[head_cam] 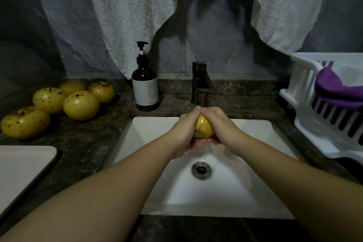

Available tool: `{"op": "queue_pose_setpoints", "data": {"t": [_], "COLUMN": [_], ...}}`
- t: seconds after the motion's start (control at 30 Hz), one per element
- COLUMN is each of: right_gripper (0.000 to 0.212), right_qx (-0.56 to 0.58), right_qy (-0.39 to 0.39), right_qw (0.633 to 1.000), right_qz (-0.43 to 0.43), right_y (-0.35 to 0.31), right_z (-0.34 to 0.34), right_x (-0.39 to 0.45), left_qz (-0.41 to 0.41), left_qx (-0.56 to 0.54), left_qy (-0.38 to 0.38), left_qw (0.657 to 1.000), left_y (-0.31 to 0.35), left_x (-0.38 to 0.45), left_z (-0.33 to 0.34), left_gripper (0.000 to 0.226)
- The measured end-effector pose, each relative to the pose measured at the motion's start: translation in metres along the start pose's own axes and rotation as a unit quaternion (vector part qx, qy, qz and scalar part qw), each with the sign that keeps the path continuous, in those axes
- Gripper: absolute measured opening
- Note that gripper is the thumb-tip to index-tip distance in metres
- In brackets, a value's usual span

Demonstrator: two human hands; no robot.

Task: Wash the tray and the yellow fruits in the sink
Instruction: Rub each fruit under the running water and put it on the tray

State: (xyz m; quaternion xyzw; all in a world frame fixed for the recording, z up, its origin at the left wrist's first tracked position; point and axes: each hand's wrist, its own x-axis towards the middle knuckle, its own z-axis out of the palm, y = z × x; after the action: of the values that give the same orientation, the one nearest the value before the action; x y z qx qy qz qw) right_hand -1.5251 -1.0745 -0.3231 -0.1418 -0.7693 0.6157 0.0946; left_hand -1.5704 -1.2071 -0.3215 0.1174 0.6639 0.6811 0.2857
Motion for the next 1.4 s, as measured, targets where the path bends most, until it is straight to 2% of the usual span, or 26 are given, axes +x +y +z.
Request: {"op": "queue_pose_setpoints", "data": {"t": [0.07,0.17,0.2,0.3,0.33,0.4,0.47,0.53,0.6,0.67,0.73,0.8,0.97,1.1,1.27,1.3,1.4], "right_gripper": [0.039,0.068,0.069,0.051,0.048,0.053,0.068,0.072,0.063,0.054,0.055,0.062,0.048,0.066,0.04,0.041,0.06], "right_qx": [-0.012,0.019,-0.005,-0.083,-0.084,-0.046,-0.019,-0.078,-0.123,-0.099,-0.051,-0.021,-0.043,0.057,0.004,0.01,0.056], "right_qy": [-0.003,-0.008,0.007,0.069,0.067,0.037,0.022,0.04,0.071,0.062,0.045,0.04,0.061,0.009,0.025,0.013,-0.007], "right_qw": [1.0,0.994,0.995,0.994,0.994,0.997,0.992,0.991,0.99,0.993,0.997,0.995,0.997,0.991,1.0,1.0,0.991], "right_qz": [0.009,0.111,0.101,-0.022,-0.029,0.042,0.126,0.096,0.003,-0.026,0.031,0.086,-0.012,0.121,-0.001,0.011,0.118], "right_y": [-0.001,-0.006,-0.006,-0.005,-0.005,-0.007,-0.009,-0.008,-0.007,-0.008,-0.012,-0.014,-0.01,-0.013,-0.009,-0.009,-0.008], "right_z": [0.0,0.004,0.005,0.007,0.008,0.009,0.01,0.01,0.009,0.008,0.008,0.01,0.01,0.009,0.008,0.008,0.007], "right_x": [-0.001,-0.002,-0.001,-0.001,-0.002,-0.002,-0.002,0.001,-0.001,-0.003,-0.002,-0.002,-0.001,-0.003,0.0,-0.001,-0.001], "left_qz": [0.007,0.045,0.038,-0.022,-0.02,0.026,0.06,0.032,-0.015,0.001,0.053,0.069,-0.013,0.044,-0.013,-0.013,0.029], "left_qx": [0.014,0.049,0.046,0.003,0.0,0.035,0.083,0.056,-0.008,-0.001,0.055,0.077,-0.018,0.036,-0.05,-0.043,0.017], "left_qy": [-0.004,0.021,0.024,0.011,0.015,0.046,0.068,0.048,0.025,0.027,0.047,0.056,0.012,0.049,0.005,0.01,0.05], "left_qw": [1.0,0.998,0.998,1.0,1.0,0.998,0.992,0.997,1.0,1.0,0.996,0.993,1.0,0.997,0.999,0.999,0.998], "left_y": [0.001,-0.003,-0.004,0.0,0.001,-0.001,-0.004,-0.003,0.001,0.002,0.0,-0.001,0.003,-0.002,0.006,0.005,-0.001], "left_x": [0.0,0.003,0.003,0.001,0.001,0.006,0.007,0.005,0.0,0.001,0.005,0.006,0.0,0.005,0.0,0.0,0.004], "left_z": [-0.001,0.0,0.001,0.0,-0.001,-0.001,0.0,0.001,0.0,-0.003,-0.002,0.0,-0.002,0.002,0.001,0.002,0.006], "left_gripper": [0.056,0.06,0.062,0.069,0.067,0.06,0.06,0.064,0.065,0.06,0.057,0.057,0.066,0.064,0.068,0.068,0.067]}}
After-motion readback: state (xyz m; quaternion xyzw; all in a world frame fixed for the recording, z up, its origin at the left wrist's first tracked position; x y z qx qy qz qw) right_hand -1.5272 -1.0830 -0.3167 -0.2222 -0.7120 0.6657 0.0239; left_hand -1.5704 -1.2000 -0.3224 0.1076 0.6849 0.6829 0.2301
